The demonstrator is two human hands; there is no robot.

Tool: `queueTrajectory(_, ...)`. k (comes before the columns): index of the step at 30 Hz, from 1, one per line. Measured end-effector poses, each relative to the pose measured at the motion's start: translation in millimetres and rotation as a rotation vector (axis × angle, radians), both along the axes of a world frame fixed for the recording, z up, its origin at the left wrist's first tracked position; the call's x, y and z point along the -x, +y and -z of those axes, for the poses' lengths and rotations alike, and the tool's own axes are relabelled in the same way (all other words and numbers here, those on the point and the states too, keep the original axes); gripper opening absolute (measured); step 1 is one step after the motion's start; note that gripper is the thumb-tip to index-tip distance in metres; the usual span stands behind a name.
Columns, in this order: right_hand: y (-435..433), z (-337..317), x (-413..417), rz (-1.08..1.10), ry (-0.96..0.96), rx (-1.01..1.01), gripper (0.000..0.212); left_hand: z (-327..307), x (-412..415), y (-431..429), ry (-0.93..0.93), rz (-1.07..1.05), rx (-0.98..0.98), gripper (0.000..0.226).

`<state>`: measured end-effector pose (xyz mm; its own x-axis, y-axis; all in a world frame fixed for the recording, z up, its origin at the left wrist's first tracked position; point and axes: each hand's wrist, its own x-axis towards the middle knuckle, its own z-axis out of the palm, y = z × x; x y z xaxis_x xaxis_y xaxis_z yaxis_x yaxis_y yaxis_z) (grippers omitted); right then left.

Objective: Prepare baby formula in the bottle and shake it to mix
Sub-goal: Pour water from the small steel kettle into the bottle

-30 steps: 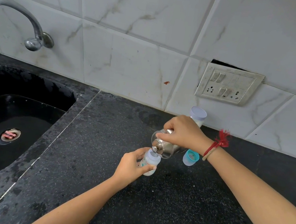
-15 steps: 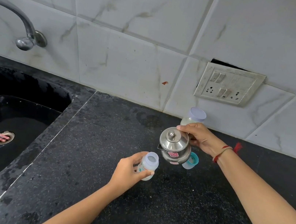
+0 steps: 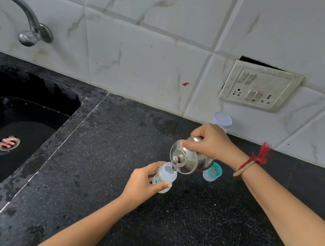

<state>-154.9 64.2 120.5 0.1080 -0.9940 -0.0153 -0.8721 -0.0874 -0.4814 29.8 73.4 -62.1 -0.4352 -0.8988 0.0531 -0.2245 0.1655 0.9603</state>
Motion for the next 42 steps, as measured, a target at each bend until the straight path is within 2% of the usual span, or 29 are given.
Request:
queueTrajectory(5, 10, -19, -22, -0.073, 0.232, 0.158, 0.049, -1, 0, 0, -0.015, 0.009, -0.009, 0.059)
queueTrajectory(14, 18, -31, -34, -0.163, 0.373, 0.216, 0.052, -7, -1, 1, -0.031, 0.034, 0.003, 0.066)
queueTrajectory(19, 21, -36, -40, -0.193, 0.444, 0.251, 0.051, -3, 0, 1, -0.039, 0.009, -0.011, 0.06)
queueTrajectory(24, 21, -39, -45, -0.196, 0.486, 0.259, 0.046, -4, 1, 0, -0.025, 0.014, -0.001, 0.058)
queueTrajectory(28, 22, -40, -48, -0.224, 0.529, 0.281, 0.054, -4, 1, -1, -0.019, 0.014, -0.001, 0.059)
queueTrajectory(33, 23, -42, -50, -0.255, 0.572, 0.298, 0.053, -4, 0, -1, -0.028, 0.016, -0.005, 0.059)
queueTrajectory(42, 18, -26, -44, -0.188, 0.465, 0.246, 0.049, -6, -1, 1, -0.045, 0.019, -0.022, 0.058)
